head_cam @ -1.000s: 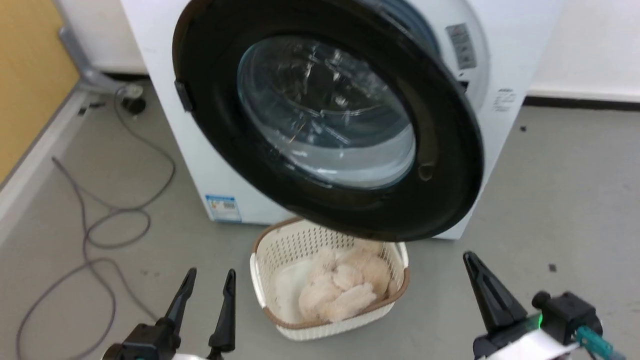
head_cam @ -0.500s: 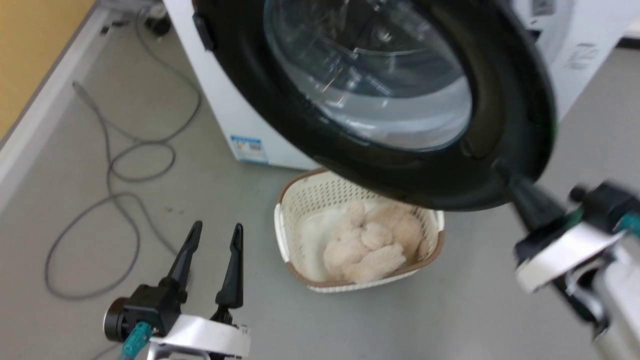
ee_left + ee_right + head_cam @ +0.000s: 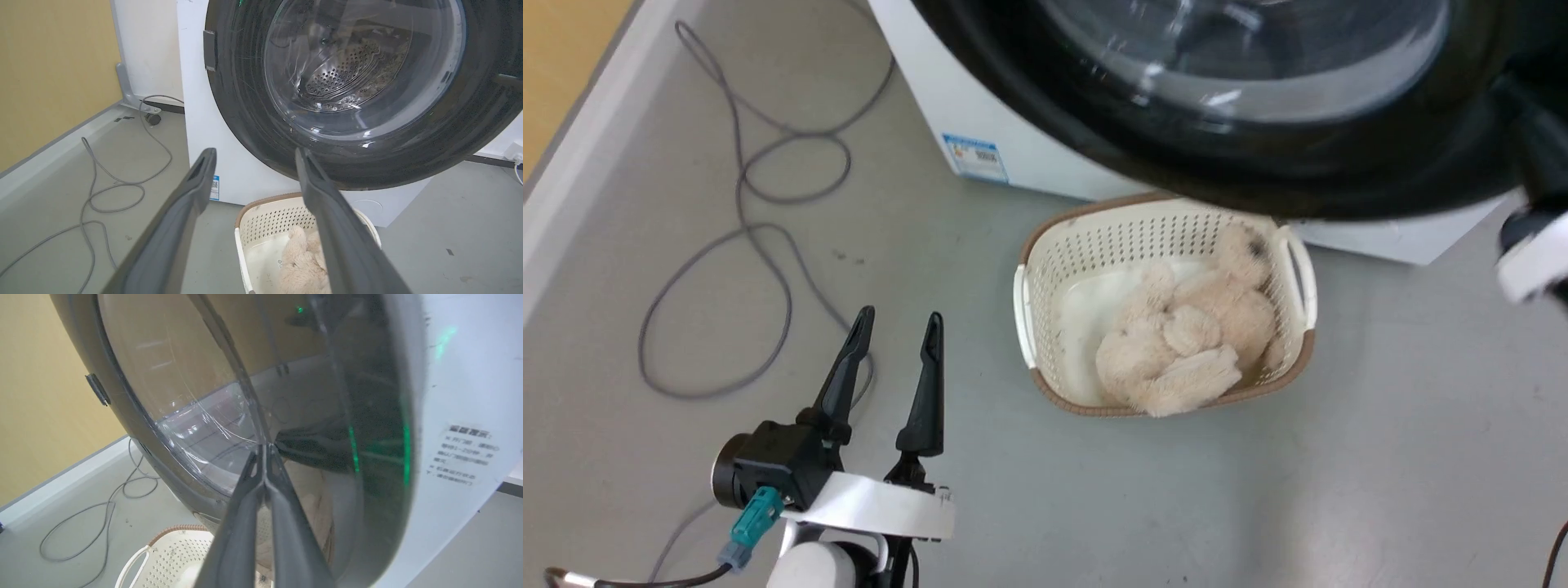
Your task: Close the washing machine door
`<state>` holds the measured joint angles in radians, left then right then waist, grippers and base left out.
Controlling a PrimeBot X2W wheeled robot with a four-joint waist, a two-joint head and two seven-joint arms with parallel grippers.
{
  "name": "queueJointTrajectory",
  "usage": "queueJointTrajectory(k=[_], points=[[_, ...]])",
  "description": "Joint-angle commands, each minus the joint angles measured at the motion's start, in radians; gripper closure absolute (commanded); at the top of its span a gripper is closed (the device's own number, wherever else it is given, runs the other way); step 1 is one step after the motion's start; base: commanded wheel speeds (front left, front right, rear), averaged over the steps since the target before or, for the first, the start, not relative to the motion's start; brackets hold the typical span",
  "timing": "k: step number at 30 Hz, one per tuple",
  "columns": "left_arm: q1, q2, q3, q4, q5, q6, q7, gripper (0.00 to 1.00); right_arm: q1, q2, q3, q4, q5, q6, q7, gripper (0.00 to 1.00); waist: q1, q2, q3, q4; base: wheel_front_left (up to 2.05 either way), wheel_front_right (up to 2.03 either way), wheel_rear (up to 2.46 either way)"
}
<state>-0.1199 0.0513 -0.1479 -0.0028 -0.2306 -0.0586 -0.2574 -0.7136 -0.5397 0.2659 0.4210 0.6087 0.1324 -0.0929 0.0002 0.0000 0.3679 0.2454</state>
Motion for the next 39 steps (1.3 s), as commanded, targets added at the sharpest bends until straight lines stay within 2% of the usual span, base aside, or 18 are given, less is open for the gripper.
queueJointTrajectory(k=[1, 12, 20, 25, 31, 39], points=[[-0.016, -0.001, -0.002, -0.004, -0.001, 0.006, -0.004, 0.00, -0.020, -0.001, -0.005, 0.007, 0.008, -0.002, 0.005, 1.00, -0.0002, 0.0000, 0.014, 0.007, 0.00, 0.00, 0.00], [-0.066, -0.001, -0.033, -0.007, -0.018, 0.029, -0.004, 0.00, -0.252, 0.022, -0.058, 0.205, -0.005, -0.002, 0.051, 1.00, -0.0002, 0.0000, 0.066, 0.025, 0.00, 0.00, 0.00], [-0.068, -0.001, -0.037, -0.002, -0.022, 0.037, -0.004, 0.00, -0.309, 0.036, -0.069, 0.290, -0.031, -0.002, 0.032, 1.00, -0.0002, 0.0000, 0.061, 0.033, 0.00, 0.00, 0.00], [-0.052, -0.001, -0.030, 0.008, -0.019, 0.042, -0.004, 0.00, -0.281, 0.061, -0.052, 0.330, -0.025, -0.002, -0.003, 1.00, -0.0002, 0.0000, 0.016, 0.017, 0.00, 0.00, 0.00], [-0.023, -0.001, -0.008, 0.031, 0.002, 0.038, -0.004, 0.00, -0.196, 0.090, 0.005, 0.344, 0.000, -0.002, -0.057, 1.00, -0.0002, 0.0000, -0.080, -0.037, 0.00, 0.00, 0.00], [0.033, -0.001, 0.029, 0.068, 0.021, 0.033, -0.004, 0.00, -0.009, 0.099, 0.083, 0.263, 0.057, -0.002, -0.137, 1.00, -0.0002, 0.0000, -0.222, -0.118, 0.00, 0.00, 0.00]])
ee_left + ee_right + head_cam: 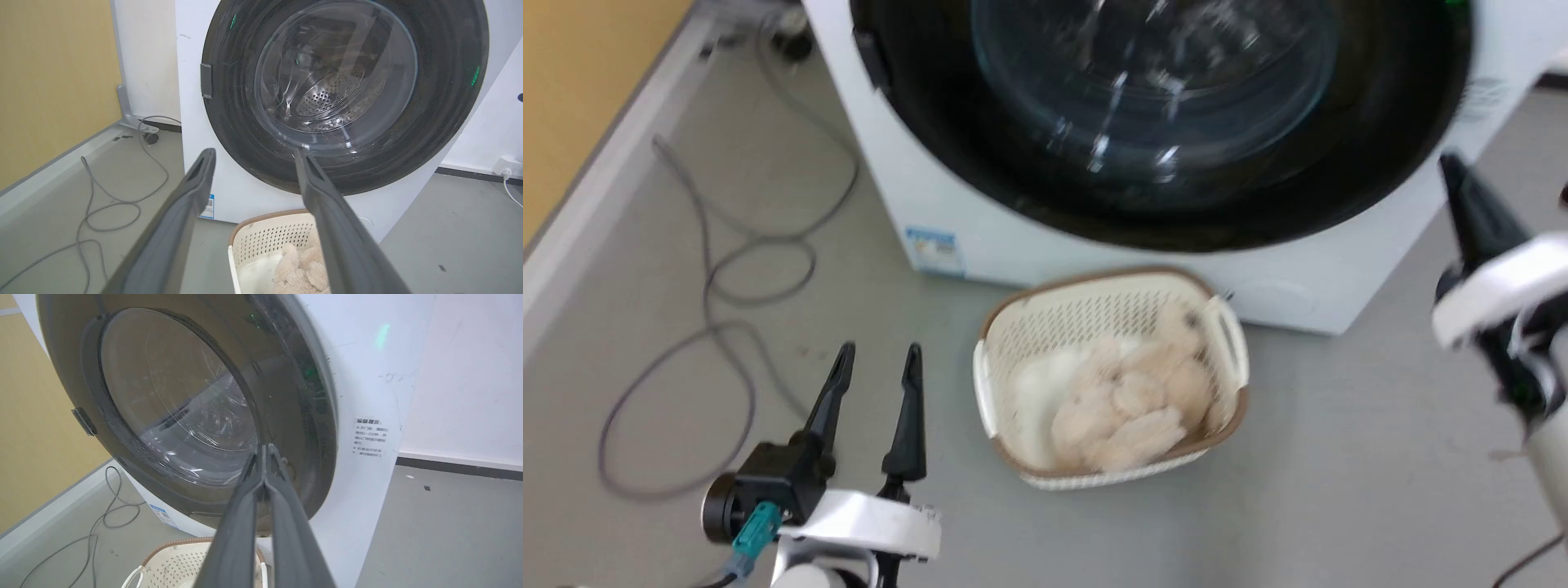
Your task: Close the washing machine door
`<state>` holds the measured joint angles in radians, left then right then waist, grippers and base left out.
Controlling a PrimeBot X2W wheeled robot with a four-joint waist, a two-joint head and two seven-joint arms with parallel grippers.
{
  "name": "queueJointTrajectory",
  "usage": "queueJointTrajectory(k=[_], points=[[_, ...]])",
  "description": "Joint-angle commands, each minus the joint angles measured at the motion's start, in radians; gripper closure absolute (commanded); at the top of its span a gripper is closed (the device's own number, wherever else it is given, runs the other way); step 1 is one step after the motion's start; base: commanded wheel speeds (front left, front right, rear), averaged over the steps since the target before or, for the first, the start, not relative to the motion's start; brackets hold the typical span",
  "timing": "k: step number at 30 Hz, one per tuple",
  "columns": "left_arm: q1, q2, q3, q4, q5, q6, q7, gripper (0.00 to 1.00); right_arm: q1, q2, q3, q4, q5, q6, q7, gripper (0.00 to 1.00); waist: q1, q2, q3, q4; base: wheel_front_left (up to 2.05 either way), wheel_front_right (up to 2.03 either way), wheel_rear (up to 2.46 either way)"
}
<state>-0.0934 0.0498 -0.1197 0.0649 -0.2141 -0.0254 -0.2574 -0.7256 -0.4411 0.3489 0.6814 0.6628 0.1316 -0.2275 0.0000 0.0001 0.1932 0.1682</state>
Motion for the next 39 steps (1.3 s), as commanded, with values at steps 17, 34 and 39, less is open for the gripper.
queueJointTrajectory(k=[17, 34, 39], points=[[0.129, 0.000, 0.071, 0.029, 0.009, 0.000, -0.004, 0.00, 0.579, 0.184, -0.250, -0.396, -0.253, -0.001, -0.034, 1.00, 0.0000, -0.0001, -0.200, -0.160, 0.00, 0.00, 0.00], [0.202, 0.000, 0.073, 0.024, 0.044, -0.005, -0.004, 0.00, 0.807, 0.344, -0.368, -0.569, -0.434, -0.001, -0.034, 0.00, 0.0000, -0.0001, -0.221, -0.165, 0.00, 0.00, 0.00], [0.206, 0.000, 0.066, 0.021, 0.053, -0.001, -0.004, 0.00, 0.816, 0.354, -0.372, -0.575, -0.441, -0.001, -0.034, 0.00, 0.0000, -0.0001, -0.222, -0.165, 0.00, 0.00, 0.00]])
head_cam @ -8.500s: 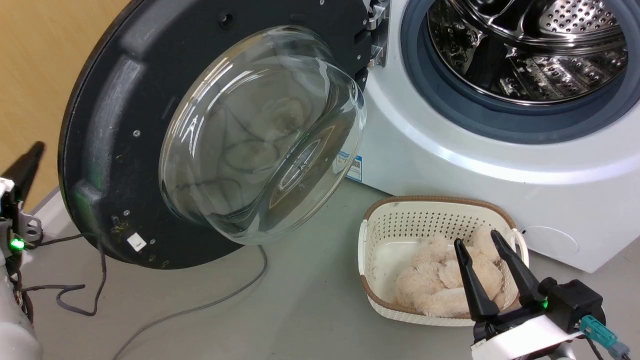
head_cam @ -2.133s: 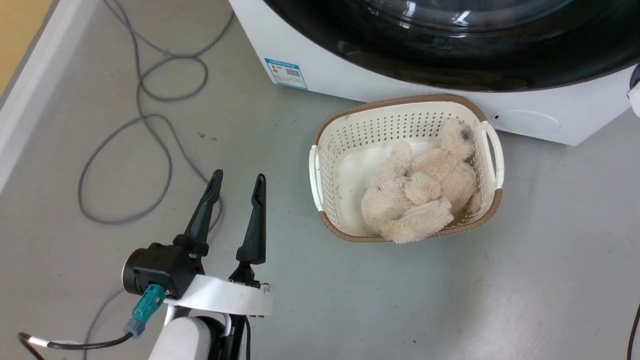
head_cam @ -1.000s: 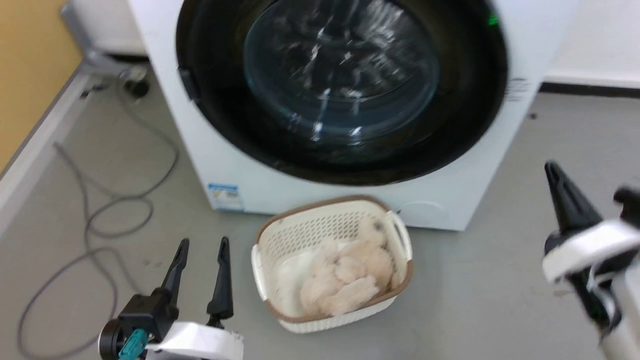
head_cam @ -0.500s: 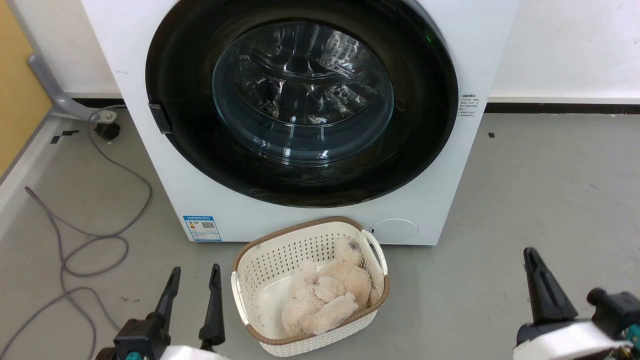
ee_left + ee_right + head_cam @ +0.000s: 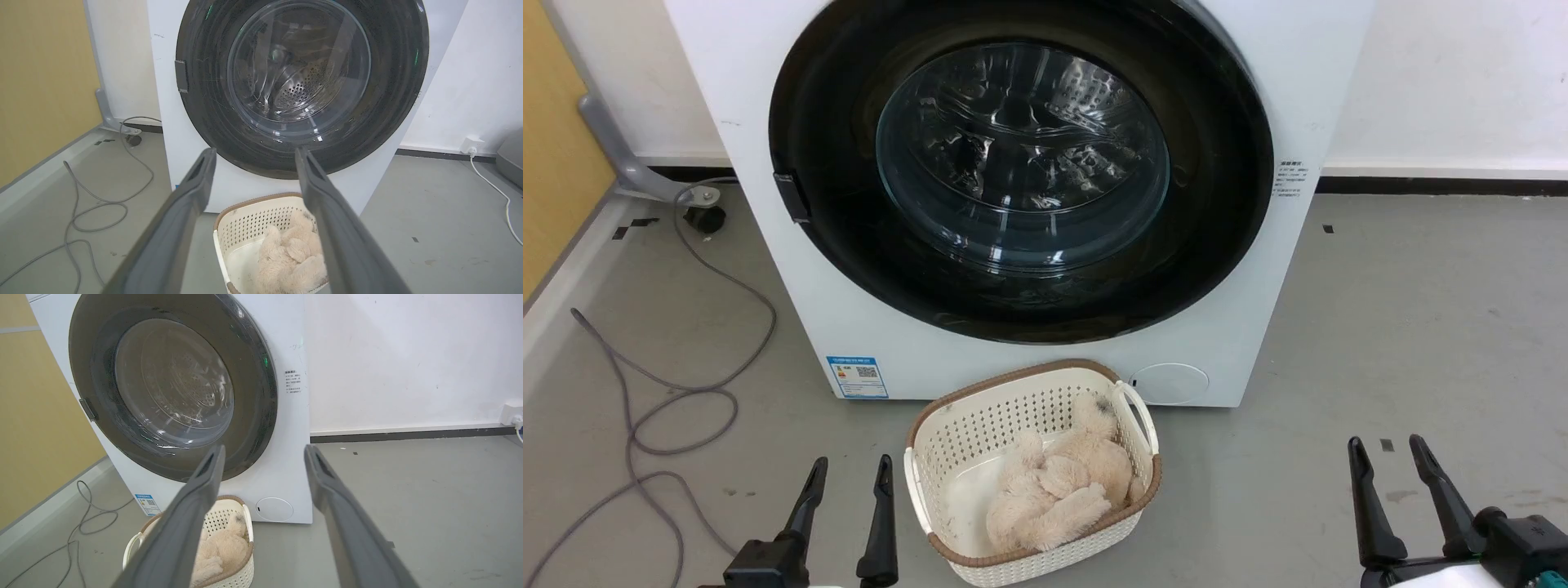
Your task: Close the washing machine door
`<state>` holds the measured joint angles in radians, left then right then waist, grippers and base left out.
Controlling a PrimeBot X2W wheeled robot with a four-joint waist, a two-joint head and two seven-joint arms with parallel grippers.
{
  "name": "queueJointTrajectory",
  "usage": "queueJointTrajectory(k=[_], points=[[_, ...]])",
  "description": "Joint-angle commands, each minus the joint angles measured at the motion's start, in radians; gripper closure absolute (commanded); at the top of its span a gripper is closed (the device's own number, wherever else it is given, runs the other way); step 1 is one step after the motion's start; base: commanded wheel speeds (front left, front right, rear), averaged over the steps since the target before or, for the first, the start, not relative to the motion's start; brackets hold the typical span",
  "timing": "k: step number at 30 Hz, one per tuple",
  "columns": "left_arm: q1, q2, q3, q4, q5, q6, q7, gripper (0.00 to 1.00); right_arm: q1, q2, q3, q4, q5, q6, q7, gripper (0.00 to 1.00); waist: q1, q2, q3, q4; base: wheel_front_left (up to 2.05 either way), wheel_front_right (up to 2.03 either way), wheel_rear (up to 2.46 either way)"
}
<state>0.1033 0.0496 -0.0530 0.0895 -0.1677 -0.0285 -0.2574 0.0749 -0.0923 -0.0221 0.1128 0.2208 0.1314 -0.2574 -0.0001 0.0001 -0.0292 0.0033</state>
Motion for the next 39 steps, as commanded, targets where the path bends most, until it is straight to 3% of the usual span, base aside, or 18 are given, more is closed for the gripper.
queueJointTrajectory(k=[1, 14, 15, 39], points=[[0.010, 0.001, -0.001, -0.004, 0.008, 0.003, -0.004, 0.00, 0.016, 0.007, -0.002, -0.007, 0.001, -0.001, -0.004, 0.00, 0.0001, -0.0001, 0.000, 0.000, 0.00, 0.00, 0.00], [0.002, 0.001, -0.012, -0.010, 0.008, 0.010, -0.004, 0.00, 0.013, 0.011, 0.012, -0.003, 0.011, -0.001, -0.004, 0.00, 0.0001, -0.0001, 0.002, 0.004, 0.00, 0.00, 0.00], [0.000, 0.000, -0.012, -0.007, 0.006, 0.008, 0.000, 1.00, 0.000, 0.008, 0.014, -0.001, 0.005, 0.000, 0.000, 1.00, 0.0001, -0.0001, 0.002, 0.004, 0.00, 0.00, 0.00], [-0.017, 0.000, -0.001, -0.020, 0.033, 0.011, 0.044, 1.00, -0.013, 0.014, 0.014, -0.019, -0.034, 0.000, 0.043, 1.00, 0.0001, -0.0001, 0.006, 0.003, 0.00, 0.00, 0.00]])
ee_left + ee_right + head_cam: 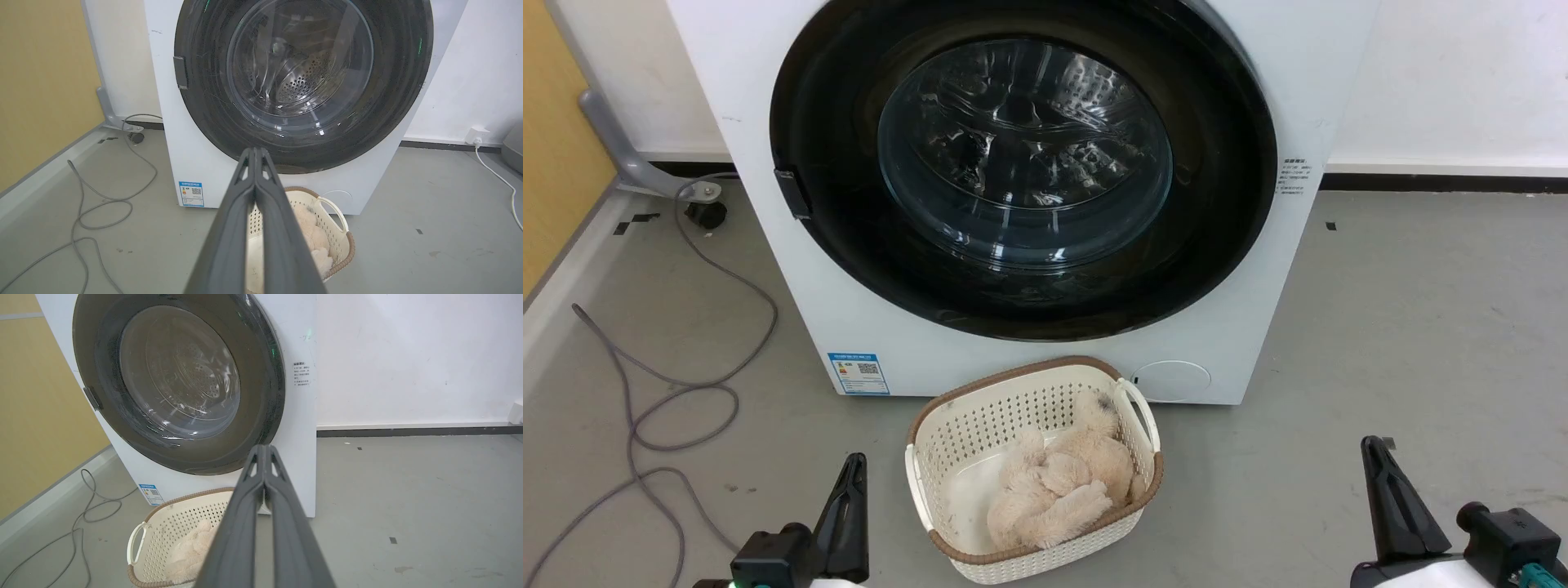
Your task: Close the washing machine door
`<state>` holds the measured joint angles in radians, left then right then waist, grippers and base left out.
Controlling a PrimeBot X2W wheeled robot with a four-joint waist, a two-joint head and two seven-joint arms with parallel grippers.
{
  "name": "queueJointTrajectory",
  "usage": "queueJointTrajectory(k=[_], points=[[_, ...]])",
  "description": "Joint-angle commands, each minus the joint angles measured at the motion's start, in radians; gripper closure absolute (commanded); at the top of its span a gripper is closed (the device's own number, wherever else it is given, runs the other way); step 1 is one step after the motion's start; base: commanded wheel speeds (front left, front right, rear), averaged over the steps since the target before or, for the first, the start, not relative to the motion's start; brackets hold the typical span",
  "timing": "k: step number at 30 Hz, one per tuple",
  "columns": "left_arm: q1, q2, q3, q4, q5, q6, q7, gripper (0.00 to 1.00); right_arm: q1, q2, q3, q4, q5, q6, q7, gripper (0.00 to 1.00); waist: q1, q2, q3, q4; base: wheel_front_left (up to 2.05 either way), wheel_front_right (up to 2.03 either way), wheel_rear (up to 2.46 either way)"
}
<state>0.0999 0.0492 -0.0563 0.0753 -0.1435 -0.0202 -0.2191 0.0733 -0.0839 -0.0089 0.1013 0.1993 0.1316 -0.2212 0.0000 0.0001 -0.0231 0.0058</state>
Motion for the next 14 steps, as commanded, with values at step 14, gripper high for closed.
queueJointTrajectory(k=[14], points=[[-0.024, 0.000, 0.009, -0.014, 0.025, 0.005, 0.032, 1.00, -0.019, 0.009, 0.002, -0.019, -0.036, 0.000, 0.033, 1.00, 0.0000, -0.0001, 0.003, -0.001, 0.00, 0.00, 0.00]])
